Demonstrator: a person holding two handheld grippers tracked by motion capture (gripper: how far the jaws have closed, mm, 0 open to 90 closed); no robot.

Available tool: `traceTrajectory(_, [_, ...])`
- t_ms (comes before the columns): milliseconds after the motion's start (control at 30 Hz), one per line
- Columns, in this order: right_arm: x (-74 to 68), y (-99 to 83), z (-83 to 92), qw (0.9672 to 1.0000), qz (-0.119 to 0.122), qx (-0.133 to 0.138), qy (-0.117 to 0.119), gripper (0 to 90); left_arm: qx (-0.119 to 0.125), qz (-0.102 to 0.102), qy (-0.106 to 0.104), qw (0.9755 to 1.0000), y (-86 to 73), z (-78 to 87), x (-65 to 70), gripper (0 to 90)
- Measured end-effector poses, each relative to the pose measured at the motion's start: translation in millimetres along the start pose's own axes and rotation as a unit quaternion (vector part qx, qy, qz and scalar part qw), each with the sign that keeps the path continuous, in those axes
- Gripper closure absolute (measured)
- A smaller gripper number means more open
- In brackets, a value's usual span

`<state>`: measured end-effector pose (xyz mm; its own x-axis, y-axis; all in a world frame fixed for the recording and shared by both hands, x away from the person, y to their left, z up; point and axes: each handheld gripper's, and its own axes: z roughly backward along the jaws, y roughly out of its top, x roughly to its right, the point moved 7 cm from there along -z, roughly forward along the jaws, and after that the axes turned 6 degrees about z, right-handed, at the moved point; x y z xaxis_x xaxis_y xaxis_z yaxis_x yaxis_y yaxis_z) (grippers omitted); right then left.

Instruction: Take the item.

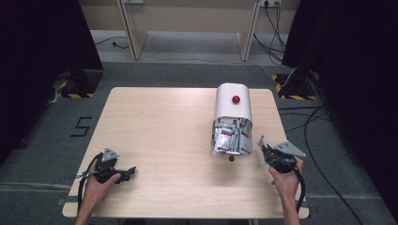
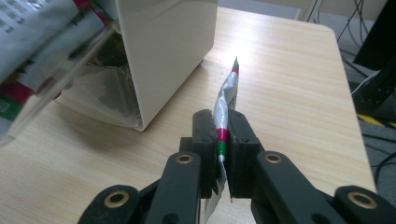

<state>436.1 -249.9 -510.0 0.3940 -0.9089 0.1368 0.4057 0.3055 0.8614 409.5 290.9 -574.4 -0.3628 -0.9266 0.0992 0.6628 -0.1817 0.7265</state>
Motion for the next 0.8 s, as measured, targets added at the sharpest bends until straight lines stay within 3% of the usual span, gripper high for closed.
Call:
traceTrajectory(333, [-0.6,-10.1,-9.8,0.9997,-0.016,-0.013,0.011,84.1,0.000,0.000,0.000,1.0000,0.0,0.1,0.0,0.7])
traceTrajectory(667, [6.6,-18.5,-12.2,0.9991,-0.037,-0.021,0.005,82.7,0.000,0.000,0.000,1.0000,-0.1,0.1,0.0,0.8])
traceTrajectory(800, [9.5,-19.0,-12.2,0.9992,-0.034,-0.020,0.003,81.2,0.000,0.000,0.001,1.0000,0.0,0.1,0.1,0.7])
